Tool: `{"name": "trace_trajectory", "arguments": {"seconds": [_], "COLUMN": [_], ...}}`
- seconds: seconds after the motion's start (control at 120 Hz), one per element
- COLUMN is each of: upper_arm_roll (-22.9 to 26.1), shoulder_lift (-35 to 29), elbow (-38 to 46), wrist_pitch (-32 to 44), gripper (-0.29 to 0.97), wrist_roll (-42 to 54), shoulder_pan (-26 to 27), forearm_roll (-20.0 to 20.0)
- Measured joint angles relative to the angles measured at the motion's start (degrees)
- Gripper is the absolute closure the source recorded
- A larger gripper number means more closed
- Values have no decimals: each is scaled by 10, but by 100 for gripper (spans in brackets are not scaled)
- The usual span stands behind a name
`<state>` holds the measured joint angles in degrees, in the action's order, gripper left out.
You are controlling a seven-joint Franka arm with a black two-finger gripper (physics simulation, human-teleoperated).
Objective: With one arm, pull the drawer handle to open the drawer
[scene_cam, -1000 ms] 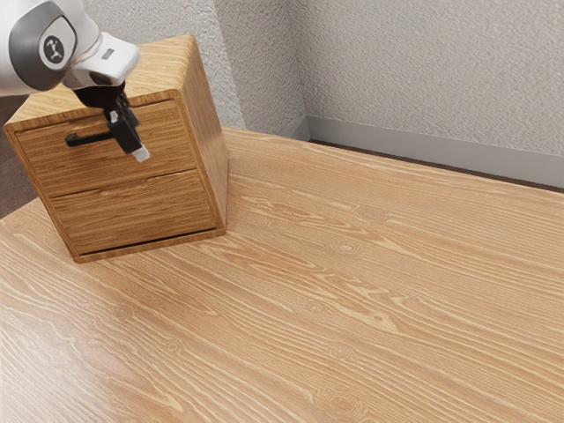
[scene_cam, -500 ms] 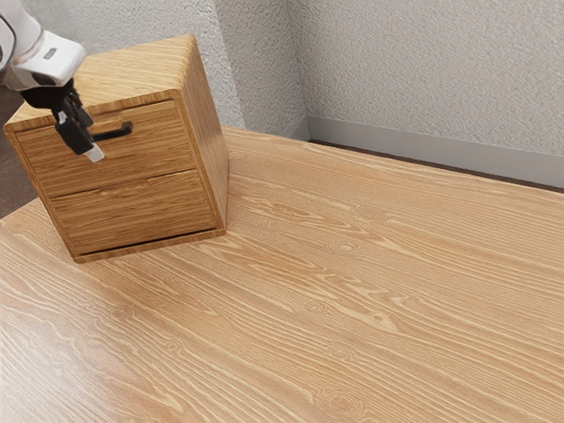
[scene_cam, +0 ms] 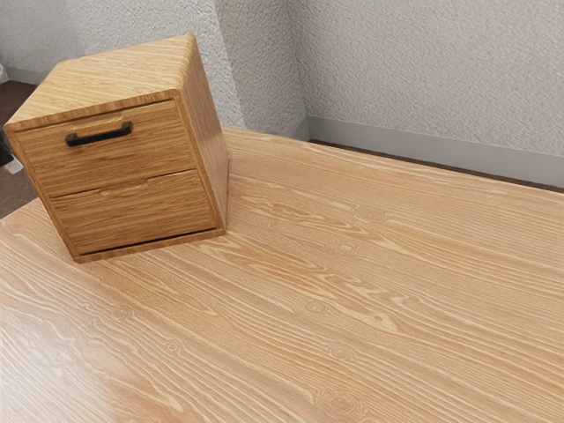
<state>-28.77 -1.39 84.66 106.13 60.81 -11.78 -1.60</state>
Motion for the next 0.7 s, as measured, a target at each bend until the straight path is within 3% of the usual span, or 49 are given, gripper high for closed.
{"name": "trace_trajectory", "arguments": {"seconds": [0.7], "upper_arm_roll": [26], "shoulder_lift": [28], "elbow": [-16], "wrist_pitch": [20], "gripper": [0], "wrist_roll": [1], "shoulder_pan": [85], "forearm_roll": [14]}}
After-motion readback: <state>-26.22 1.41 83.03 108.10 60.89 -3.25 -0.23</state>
